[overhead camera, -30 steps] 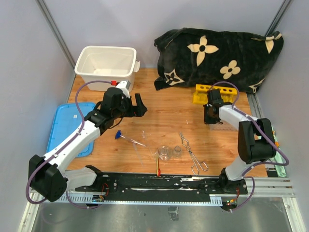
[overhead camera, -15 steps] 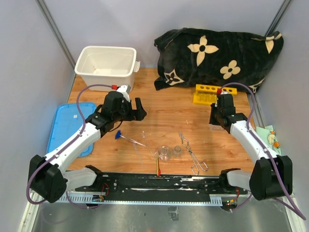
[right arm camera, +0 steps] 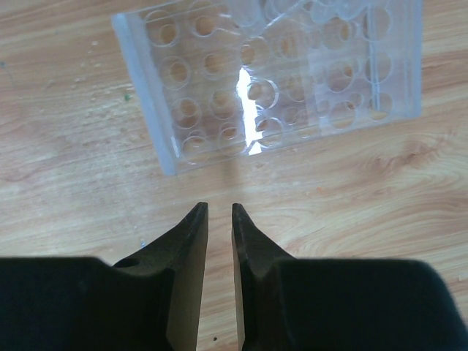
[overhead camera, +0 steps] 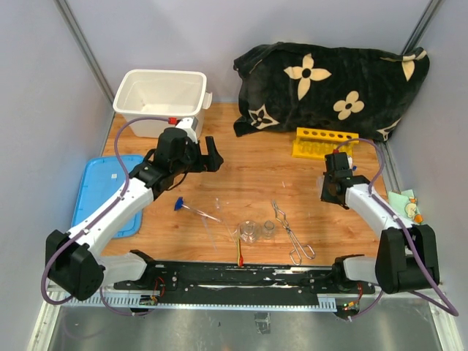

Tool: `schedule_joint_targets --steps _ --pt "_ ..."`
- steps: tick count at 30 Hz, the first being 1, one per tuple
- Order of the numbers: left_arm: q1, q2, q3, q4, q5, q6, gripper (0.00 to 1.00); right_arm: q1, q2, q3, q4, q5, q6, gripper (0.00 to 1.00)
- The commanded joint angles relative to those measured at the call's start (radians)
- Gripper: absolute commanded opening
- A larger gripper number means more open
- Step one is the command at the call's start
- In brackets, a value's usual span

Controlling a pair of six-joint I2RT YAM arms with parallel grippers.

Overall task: Organize the chemistry lab equipment
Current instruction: Move the test tube rack to the center of the board.

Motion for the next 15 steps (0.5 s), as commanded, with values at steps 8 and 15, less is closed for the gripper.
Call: schedule_joint_targets --steps 8,15 --pt "0.008 0.014 0.054 -0.031 -0.032 0.035 0.99 -0.122 0.045 -0.01 -0.038 0.088 0.023 0.21" --pt "0.018 0.014 0.096 -0.057 -0.036 0.048 0.99 -0.15 0.11 -0.004 0.002 0.057 0.027 0.21"
